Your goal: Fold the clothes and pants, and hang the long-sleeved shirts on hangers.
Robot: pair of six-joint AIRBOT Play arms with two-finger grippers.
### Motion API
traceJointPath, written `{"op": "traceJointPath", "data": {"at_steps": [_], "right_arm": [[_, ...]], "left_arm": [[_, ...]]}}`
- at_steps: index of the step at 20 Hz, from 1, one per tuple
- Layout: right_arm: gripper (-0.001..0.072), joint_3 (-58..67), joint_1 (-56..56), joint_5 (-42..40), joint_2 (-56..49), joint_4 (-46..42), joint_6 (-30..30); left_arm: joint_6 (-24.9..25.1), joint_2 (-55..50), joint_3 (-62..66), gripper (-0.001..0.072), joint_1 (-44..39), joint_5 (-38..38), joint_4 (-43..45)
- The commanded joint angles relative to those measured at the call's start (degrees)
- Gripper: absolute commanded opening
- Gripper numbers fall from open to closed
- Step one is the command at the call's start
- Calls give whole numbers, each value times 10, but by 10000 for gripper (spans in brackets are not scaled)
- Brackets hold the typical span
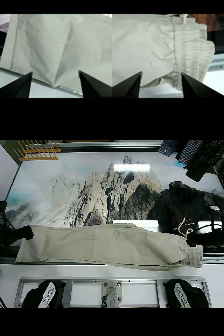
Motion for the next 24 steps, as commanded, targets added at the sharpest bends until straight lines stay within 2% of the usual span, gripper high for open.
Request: {"op": "traceJointPath", "data": {"at_steps": [1, 2, 5, 9, 10, 11, 12, 15, 24], "right_arm": [[625, 16, -34, -19, -26, 5, -1], [697, 16, -63, -19, -44, 8, -14], [708, 16, -189, -47, -108, 39, -35], [710, 16, -329, -61, -190, 150, -104], [710, 16, -348, -61, -204, 154, -116], [710, 16, -364, -61, -217, 152, -132], [712, 16, -376, -56, -228, 152, -150], [716, 15, -383, -30, -260, 154, -208], [716, 15, -382, -61, -359, 154, -246]], "left_arm": [[-12, -63, 26, 626, 0, 17, -71], [-11, -77, 26, 626, -2, 30, -113], [-5, -96, 26, 625, -40, 63, -170], [-7, -120, 26, 610, -151, 68, -173], [-7, -130, 26, 418, -179, 69, -173], [-6, -141, 26, 155, -208, 73, -172], [-6, -152, 26, 32, -233, 79, -173], [-7, -188, 26, 35, -301, 94, -173], [-7, -246, 26, 34, -386, 97, -173]]}}
